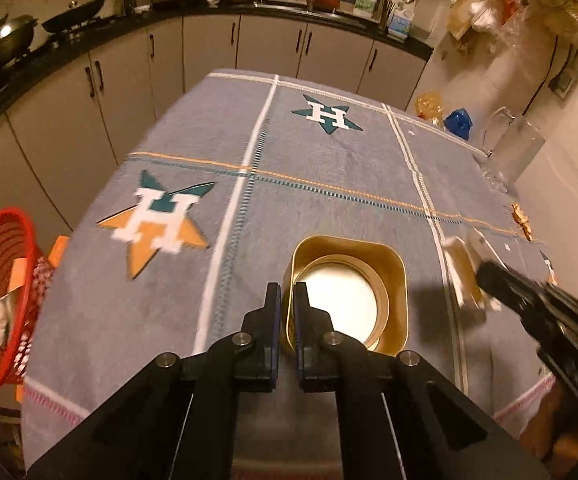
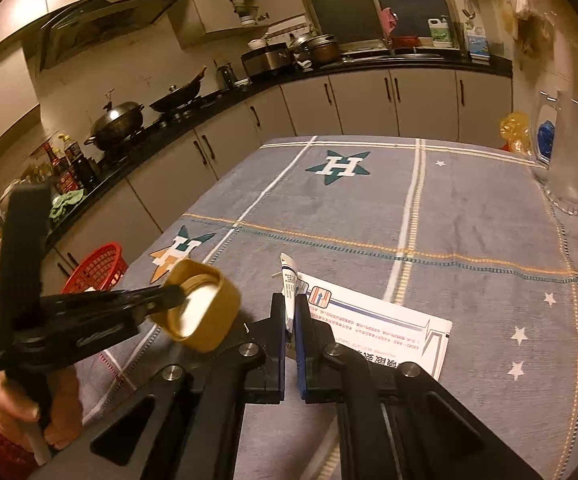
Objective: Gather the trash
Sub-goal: 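Carry the gold container and white box over the red wastebasket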
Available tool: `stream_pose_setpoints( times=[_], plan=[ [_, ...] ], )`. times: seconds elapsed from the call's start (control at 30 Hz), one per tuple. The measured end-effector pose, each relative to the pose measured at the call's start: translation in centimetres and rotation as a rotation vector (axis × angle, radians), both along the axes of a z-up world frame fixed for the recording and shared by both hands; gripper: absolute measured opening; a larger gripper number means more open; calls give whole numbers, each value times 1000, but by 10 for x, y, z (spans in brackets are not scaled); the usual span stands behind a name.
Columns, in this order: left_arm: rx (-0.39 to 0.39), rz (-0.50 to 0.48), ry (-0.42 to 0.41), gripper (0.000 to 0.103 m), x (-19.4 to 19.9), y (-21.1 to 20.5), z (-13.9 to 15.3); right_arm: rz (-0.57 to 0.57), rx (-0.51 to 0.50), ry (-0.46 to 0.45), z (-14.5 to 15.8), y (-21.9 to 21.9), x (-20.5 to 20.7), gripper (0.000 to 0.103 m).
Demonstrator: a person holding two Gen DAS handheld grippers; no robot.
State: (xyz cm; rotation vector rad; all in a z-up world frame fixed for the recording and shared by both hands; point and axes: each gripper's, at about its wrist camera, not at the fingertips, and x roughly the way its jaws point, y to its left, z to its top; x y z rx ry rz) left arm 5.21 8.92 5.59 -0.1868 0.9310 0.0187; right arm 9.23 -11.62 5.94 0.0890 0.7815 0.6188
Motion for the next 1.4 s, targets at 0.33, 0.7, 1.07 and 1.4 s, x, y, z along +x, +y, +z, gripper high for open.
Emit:
stream_pose_setpoints(
  times=[0.33,0.7,1.07,1.4],
  plan=[
    [51,42,-77,6,-52,22,15,61,25,-13,12,22,-25,5],
    [39,94,-103,6,-76,55,21,124,39,2,18,56,-45,5],
    [25,180,-139,6,-93,107,31,196,38,10,32,108,-44,5],
    [21,292,-169,6,-110,173,37,294,71,22,49,174,-45,5]
  ],
)
